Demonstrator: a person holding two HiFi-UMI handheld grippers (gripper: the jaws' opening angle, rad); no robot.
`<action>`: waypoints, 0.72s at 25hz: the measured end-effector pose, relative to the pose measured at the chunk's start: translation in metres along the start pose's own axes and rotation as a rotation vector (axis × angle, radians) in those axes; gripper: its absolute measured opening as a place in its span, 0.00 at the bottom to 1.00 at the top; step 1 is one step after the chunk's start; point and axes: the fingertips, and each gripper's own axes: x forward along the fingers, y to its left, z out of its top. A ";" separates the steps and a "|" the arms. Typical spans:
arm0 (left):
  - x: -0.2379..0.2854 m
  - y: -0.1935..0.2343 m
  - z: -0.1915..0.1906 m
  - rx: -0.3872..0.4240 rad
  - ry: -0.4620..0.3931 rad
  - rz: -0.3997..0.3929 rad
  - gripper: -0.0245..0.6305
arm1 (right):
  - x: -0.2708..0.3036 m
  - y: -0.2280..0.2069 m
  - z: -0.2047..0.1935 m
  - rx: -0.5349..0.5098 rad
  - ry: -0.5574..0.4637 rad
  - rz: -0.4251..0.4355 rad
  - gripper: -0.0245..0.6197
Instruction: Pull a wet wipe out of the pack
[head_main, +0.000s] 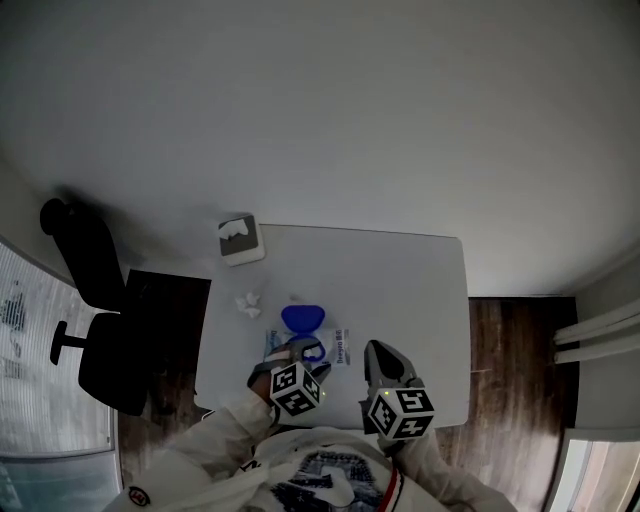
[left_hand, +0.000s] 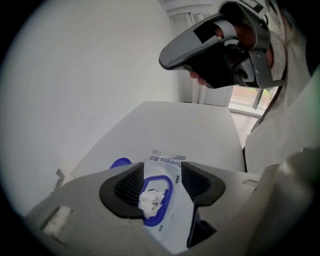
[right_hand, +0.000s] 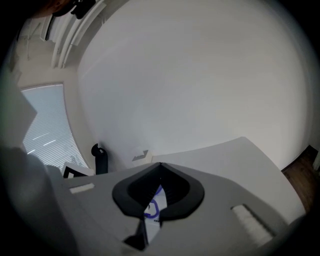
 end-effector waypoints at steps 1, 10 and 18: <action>0.003 0.002 -0.003 -0.001 0.011 0.006 0.41 | 0.001 -0.001 0.001 0.000 0.000 -0.002 0.05; 0.009 0.029 -0.047 -0.007 0.139 0.068 0.41 | 0.003 -0.003 0.001 0.006 0.011 -0.002 0.05; 0.001 0.026 -0.043 0.021 0.142 0.067 0.41 | 0.006 0.001 -0.003 -0.004 0.028 0.003 0.05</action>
